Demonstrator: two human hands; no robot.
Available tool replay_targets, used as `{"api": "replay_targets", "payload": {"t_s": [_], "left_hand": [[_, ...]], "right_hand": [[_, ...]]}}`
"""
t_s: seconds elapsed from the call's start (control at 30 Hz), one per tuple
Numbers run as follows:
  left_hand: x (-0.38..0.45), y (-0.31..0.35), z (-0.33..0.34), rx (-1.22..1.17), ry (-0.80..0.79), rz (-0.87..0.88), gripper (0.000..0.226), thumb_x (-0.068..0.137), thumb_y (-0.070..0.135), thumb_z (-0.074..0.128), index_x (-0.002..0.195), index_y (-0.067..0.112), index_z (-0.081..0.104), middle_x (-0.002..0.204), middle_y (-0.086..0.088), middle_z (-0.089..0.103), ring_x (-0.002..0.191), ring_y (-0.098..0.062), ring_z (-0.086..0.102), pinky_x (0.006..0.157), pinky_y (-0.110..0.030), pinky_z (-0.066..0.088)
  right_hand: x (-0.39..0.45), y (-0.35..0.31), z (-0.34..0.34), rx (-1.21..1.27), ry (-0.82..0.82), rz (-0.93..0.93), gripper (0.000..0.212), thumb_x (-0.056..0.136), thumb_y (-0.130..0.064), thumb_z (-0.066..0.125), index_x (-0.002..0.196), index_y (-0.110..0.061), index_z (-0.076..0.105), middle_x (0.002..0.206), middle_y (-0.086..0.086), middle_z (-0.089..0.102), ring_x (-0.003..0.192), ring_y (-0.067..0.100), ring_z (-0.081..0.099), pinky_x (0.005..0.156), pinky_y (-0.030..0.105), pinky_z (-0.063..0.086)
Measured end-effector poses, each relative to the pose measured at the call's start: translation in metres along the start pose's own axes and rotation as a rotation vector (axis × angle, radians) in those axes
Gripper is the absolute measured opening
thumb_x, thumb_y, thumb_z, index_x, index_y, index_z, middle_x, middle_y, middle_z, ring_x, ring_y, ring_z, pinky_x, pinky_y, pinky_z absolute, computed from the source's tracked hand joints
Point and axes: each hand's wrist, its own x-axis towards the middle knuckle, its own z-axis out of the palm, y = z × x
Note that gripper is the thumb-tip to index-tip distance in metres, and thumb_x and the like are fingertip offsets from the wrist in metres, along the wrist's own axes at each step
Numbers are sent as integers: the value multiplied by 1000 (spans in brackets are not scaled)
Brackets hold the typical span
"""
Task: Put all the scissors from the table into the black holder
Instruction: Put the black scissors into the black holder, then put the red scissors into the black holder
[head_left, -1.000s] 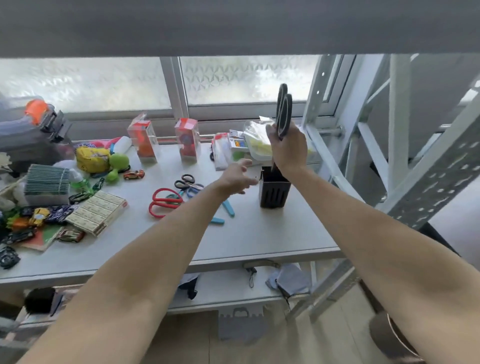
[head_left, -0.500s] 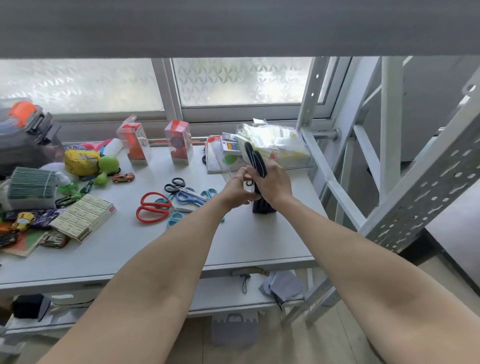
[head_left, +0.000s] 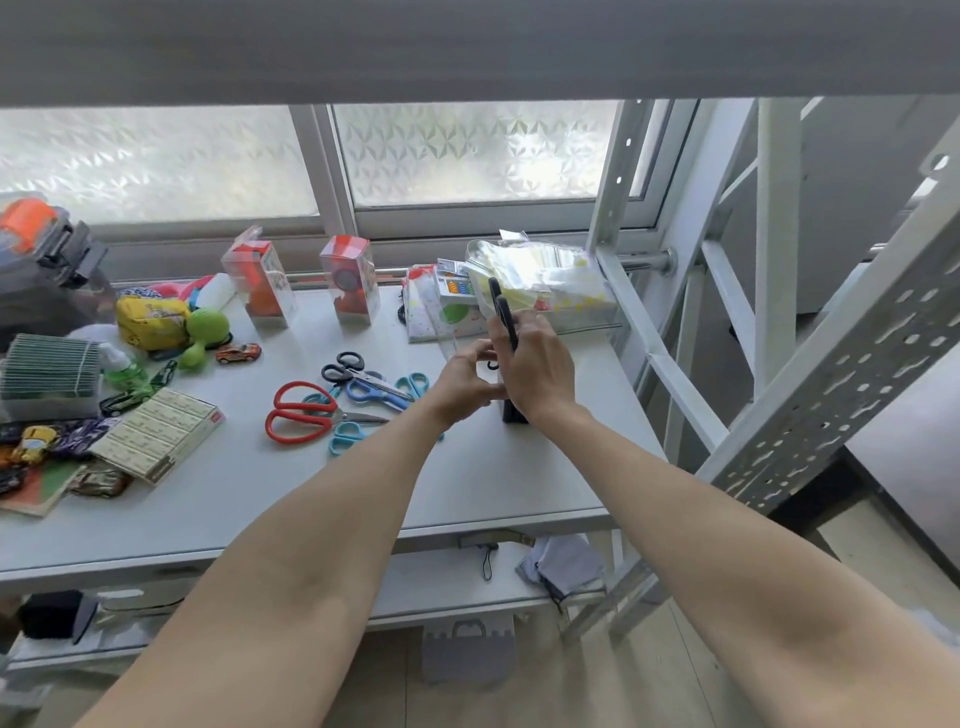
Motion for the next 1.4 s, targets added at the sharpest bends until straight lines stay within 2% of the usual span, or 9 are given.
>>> {"api": "replay_targets", "payload": {"t_s": [0.17, 0.47, 0.63, 0.77, 0.87, 0.97, 1.07, 1.23, 1.4], "left_hand": [[-2, -1, 1, -7, 13, -21, 66, 79, 17, 79, 137, 19, 49, 131, 1, 57, 106, -24, 61, 74, -33, 58], [-6, -1, 2, -10, 23, -27, 67, 81, 16, 76, 141, 25, 47, 133, 1, 56, 113, -23, 59, 82, -40, 57], [-10, -7, 1, 27, 49, -65, 77, 81, 15, 77, 146, 24, 39, 128, 2, 49, 113, -23, 57, 77, -32, 57], [-24, -28, -23, 121, 257, -46, 52, 86, 17, 68, 135, 14, 51, 117, -4, 63, 85, -23, 67, 74, -35, 60], [-42, -52, -61, 201, 555, -67, 30, 92, 12, 58, 121, 8, 62, 109, -10, 69, 90, -22, 66, 85, -40, 57], [-65, -73, -103, 281, 840, -140, 26, 93, 9, 53, 116, 8, 64, 115, -12, 66, 102, -26, 64, 89, -35, 52], [-85, -90, -141, 376, 955, -349, 35, 94, 12, 53, 128, 12, 58, 129, -15, 54, 118, -32, 56, 99, -40, 46], [-97, -114, -179, 307, 814, -565, 50, 96, 12, 46, 145, 7, 42, 148, -20, 42, 135, -36, 43, 110, -40, 35], [-91, -116, -185, 208, 688, -565, 49, 95, 11, 47, 144, 5, 45, 147, -18, 47, 132, -35, 48, 110, -40, 40]], "right_hand": [[-6, 0, -8, -35, 19, -33, 63, 91, -67, 36, 119, -15, 58, 111, 6, 62, 96, 25, 62, 77, 39, 53], [-7, 6, -17, 13, 22, -25, 52, 99, -56, 29, 108, -17, 62, 109, 5, 65, 96, 24, 62, 74, 33, 44], [-6, 5, -17, 43, 231, -50, 43, 103, -43, 33, 100, -10, 61, 92, 7, 64, 83, 26, 62, 65, 30, 42], [-10, -13, -13, 81, 377, -116, 38, 101, -37, 32, 90, -10, 56, 80, 6, 57, 70, 22, 53, 61, 32, 41], [-24, -37, 3, 103, 347, -229, 33, 100, -32, 35, 85, -9, 55, 78, 5, 57, 65, 17, 44, 60, 26, 28], [-39, -59, 34, 115, 176, -348, 28, 99, -28, 40, 89, -8, 57, 85, 7, 61, 69, 21, 52, 59, 30, 39], [-46, -74, 73, 55, -225, -286, 24, 98, -27, 48, 108, -12, 64, 105, 9, 63, 94, 27, 59, 77, 38, 49], [-42, -97, 120, -127, -674, -250, 38, 99, -31, 43, 132, -16, 55, 137, 10, 54, 124, 32, 49, 101, 41, 40], [-36, -111, 145, -261, -831, -238, 29, 98, -20, 38, 118, -6, 54, 124, 18, 58, 114, 36, 54, 78, 35, 37]]}}
